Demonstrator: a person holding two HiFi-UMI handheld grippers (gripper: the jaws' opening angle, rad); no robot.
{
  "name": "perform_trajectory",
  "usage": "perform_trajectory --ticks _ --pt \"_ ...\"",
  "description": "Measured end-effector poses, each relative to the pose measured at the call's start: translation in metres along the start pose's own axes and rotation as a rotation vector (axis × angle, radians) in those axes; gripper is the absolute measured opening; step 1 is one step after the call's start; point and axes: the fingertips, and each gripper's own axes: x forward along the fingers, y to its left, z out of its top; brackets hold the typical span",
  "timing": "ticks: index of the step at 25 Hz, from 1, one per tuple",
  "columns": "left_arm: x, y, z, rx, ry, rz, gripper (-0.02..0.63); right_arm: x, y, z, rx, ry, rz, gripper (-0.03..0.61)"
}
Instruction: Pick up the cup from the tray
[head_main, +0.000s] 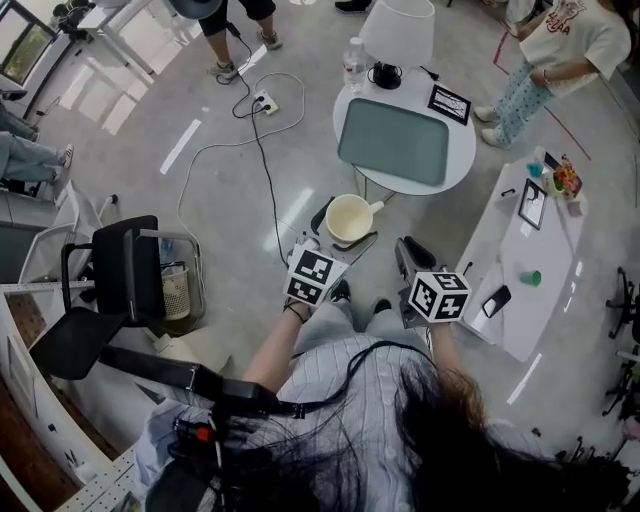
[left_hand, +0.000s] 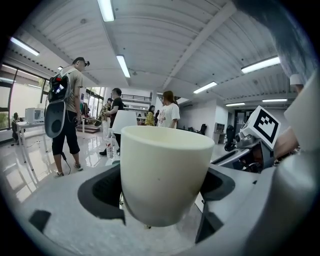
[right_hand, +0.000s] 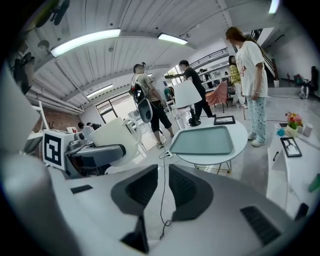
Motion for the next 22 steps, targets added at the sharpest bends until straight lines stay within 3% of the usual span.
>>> perform_trajectory --ticks 10,22 --pt "-0.017 -0.024 0.008 0.029 -0.015 0.043 0.460 -0.021 0.009 -0.015 -0.024 0.016 0.053 0.083" --pt "-0.029 -0.108 0.017 0.033 -0.081 0.143 0.460 -0.092 -0.023 -0.033 -0.057 -0.016 0.115 0.083"
